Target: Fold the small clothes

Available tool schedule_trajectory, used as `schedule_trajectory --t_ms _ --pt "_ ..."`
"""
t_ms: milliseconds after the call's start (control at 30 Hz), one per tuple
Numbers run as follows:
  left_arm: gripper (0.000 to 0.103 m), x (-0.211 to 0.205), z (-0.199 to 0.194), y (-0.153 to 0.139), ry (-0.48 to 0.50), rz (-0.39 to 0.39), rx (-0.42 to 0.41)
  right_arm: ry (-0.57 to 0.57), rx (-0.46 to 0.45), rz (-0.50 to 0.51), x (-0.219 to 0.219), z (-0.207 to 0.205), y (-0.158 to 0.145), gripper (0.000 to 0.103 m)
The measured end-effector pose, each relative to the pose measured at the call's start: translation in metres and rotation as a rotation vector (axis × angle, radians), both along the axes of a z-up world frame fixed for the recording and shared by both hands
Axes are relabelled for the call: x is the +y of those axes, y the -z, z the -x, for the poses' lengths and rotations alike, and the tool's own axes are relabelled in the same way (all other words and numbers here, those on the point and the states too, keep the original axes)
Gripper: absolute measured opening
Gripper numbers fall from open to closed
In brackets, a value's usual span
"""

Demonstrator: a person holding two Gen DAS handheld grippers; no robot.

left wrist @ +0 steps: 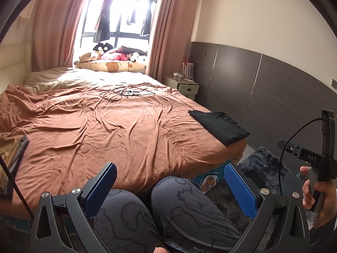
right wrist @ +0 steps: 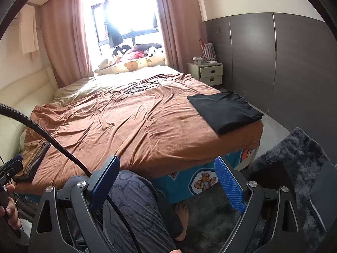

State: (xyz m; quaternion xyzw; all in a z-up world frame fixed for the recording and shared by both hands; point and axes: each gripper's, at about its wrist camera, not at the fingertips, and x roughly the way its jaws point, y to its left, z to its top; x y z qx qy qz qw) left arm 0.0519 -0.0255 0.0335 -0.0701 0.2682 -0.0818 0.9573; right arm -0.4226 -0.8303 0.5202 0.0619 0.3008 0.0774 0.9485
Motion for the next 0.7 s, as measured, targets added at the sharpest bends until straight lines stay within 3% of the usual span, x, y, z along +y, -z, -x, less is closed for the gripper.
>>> schedule_trajectory --t_ms 167,700 --pt "0.103 0.002 0.016 0.006 -0.022 -0.001 -0.01 0.004 -0.026 0.057 0.01 0.011 0.006 0.091" --pt "0.103 -0.003 0.029 0.026 -0.038 -0.013 -0.003 -0.04 -0.013 0.069 0.029 0.016 0.018 0.091"
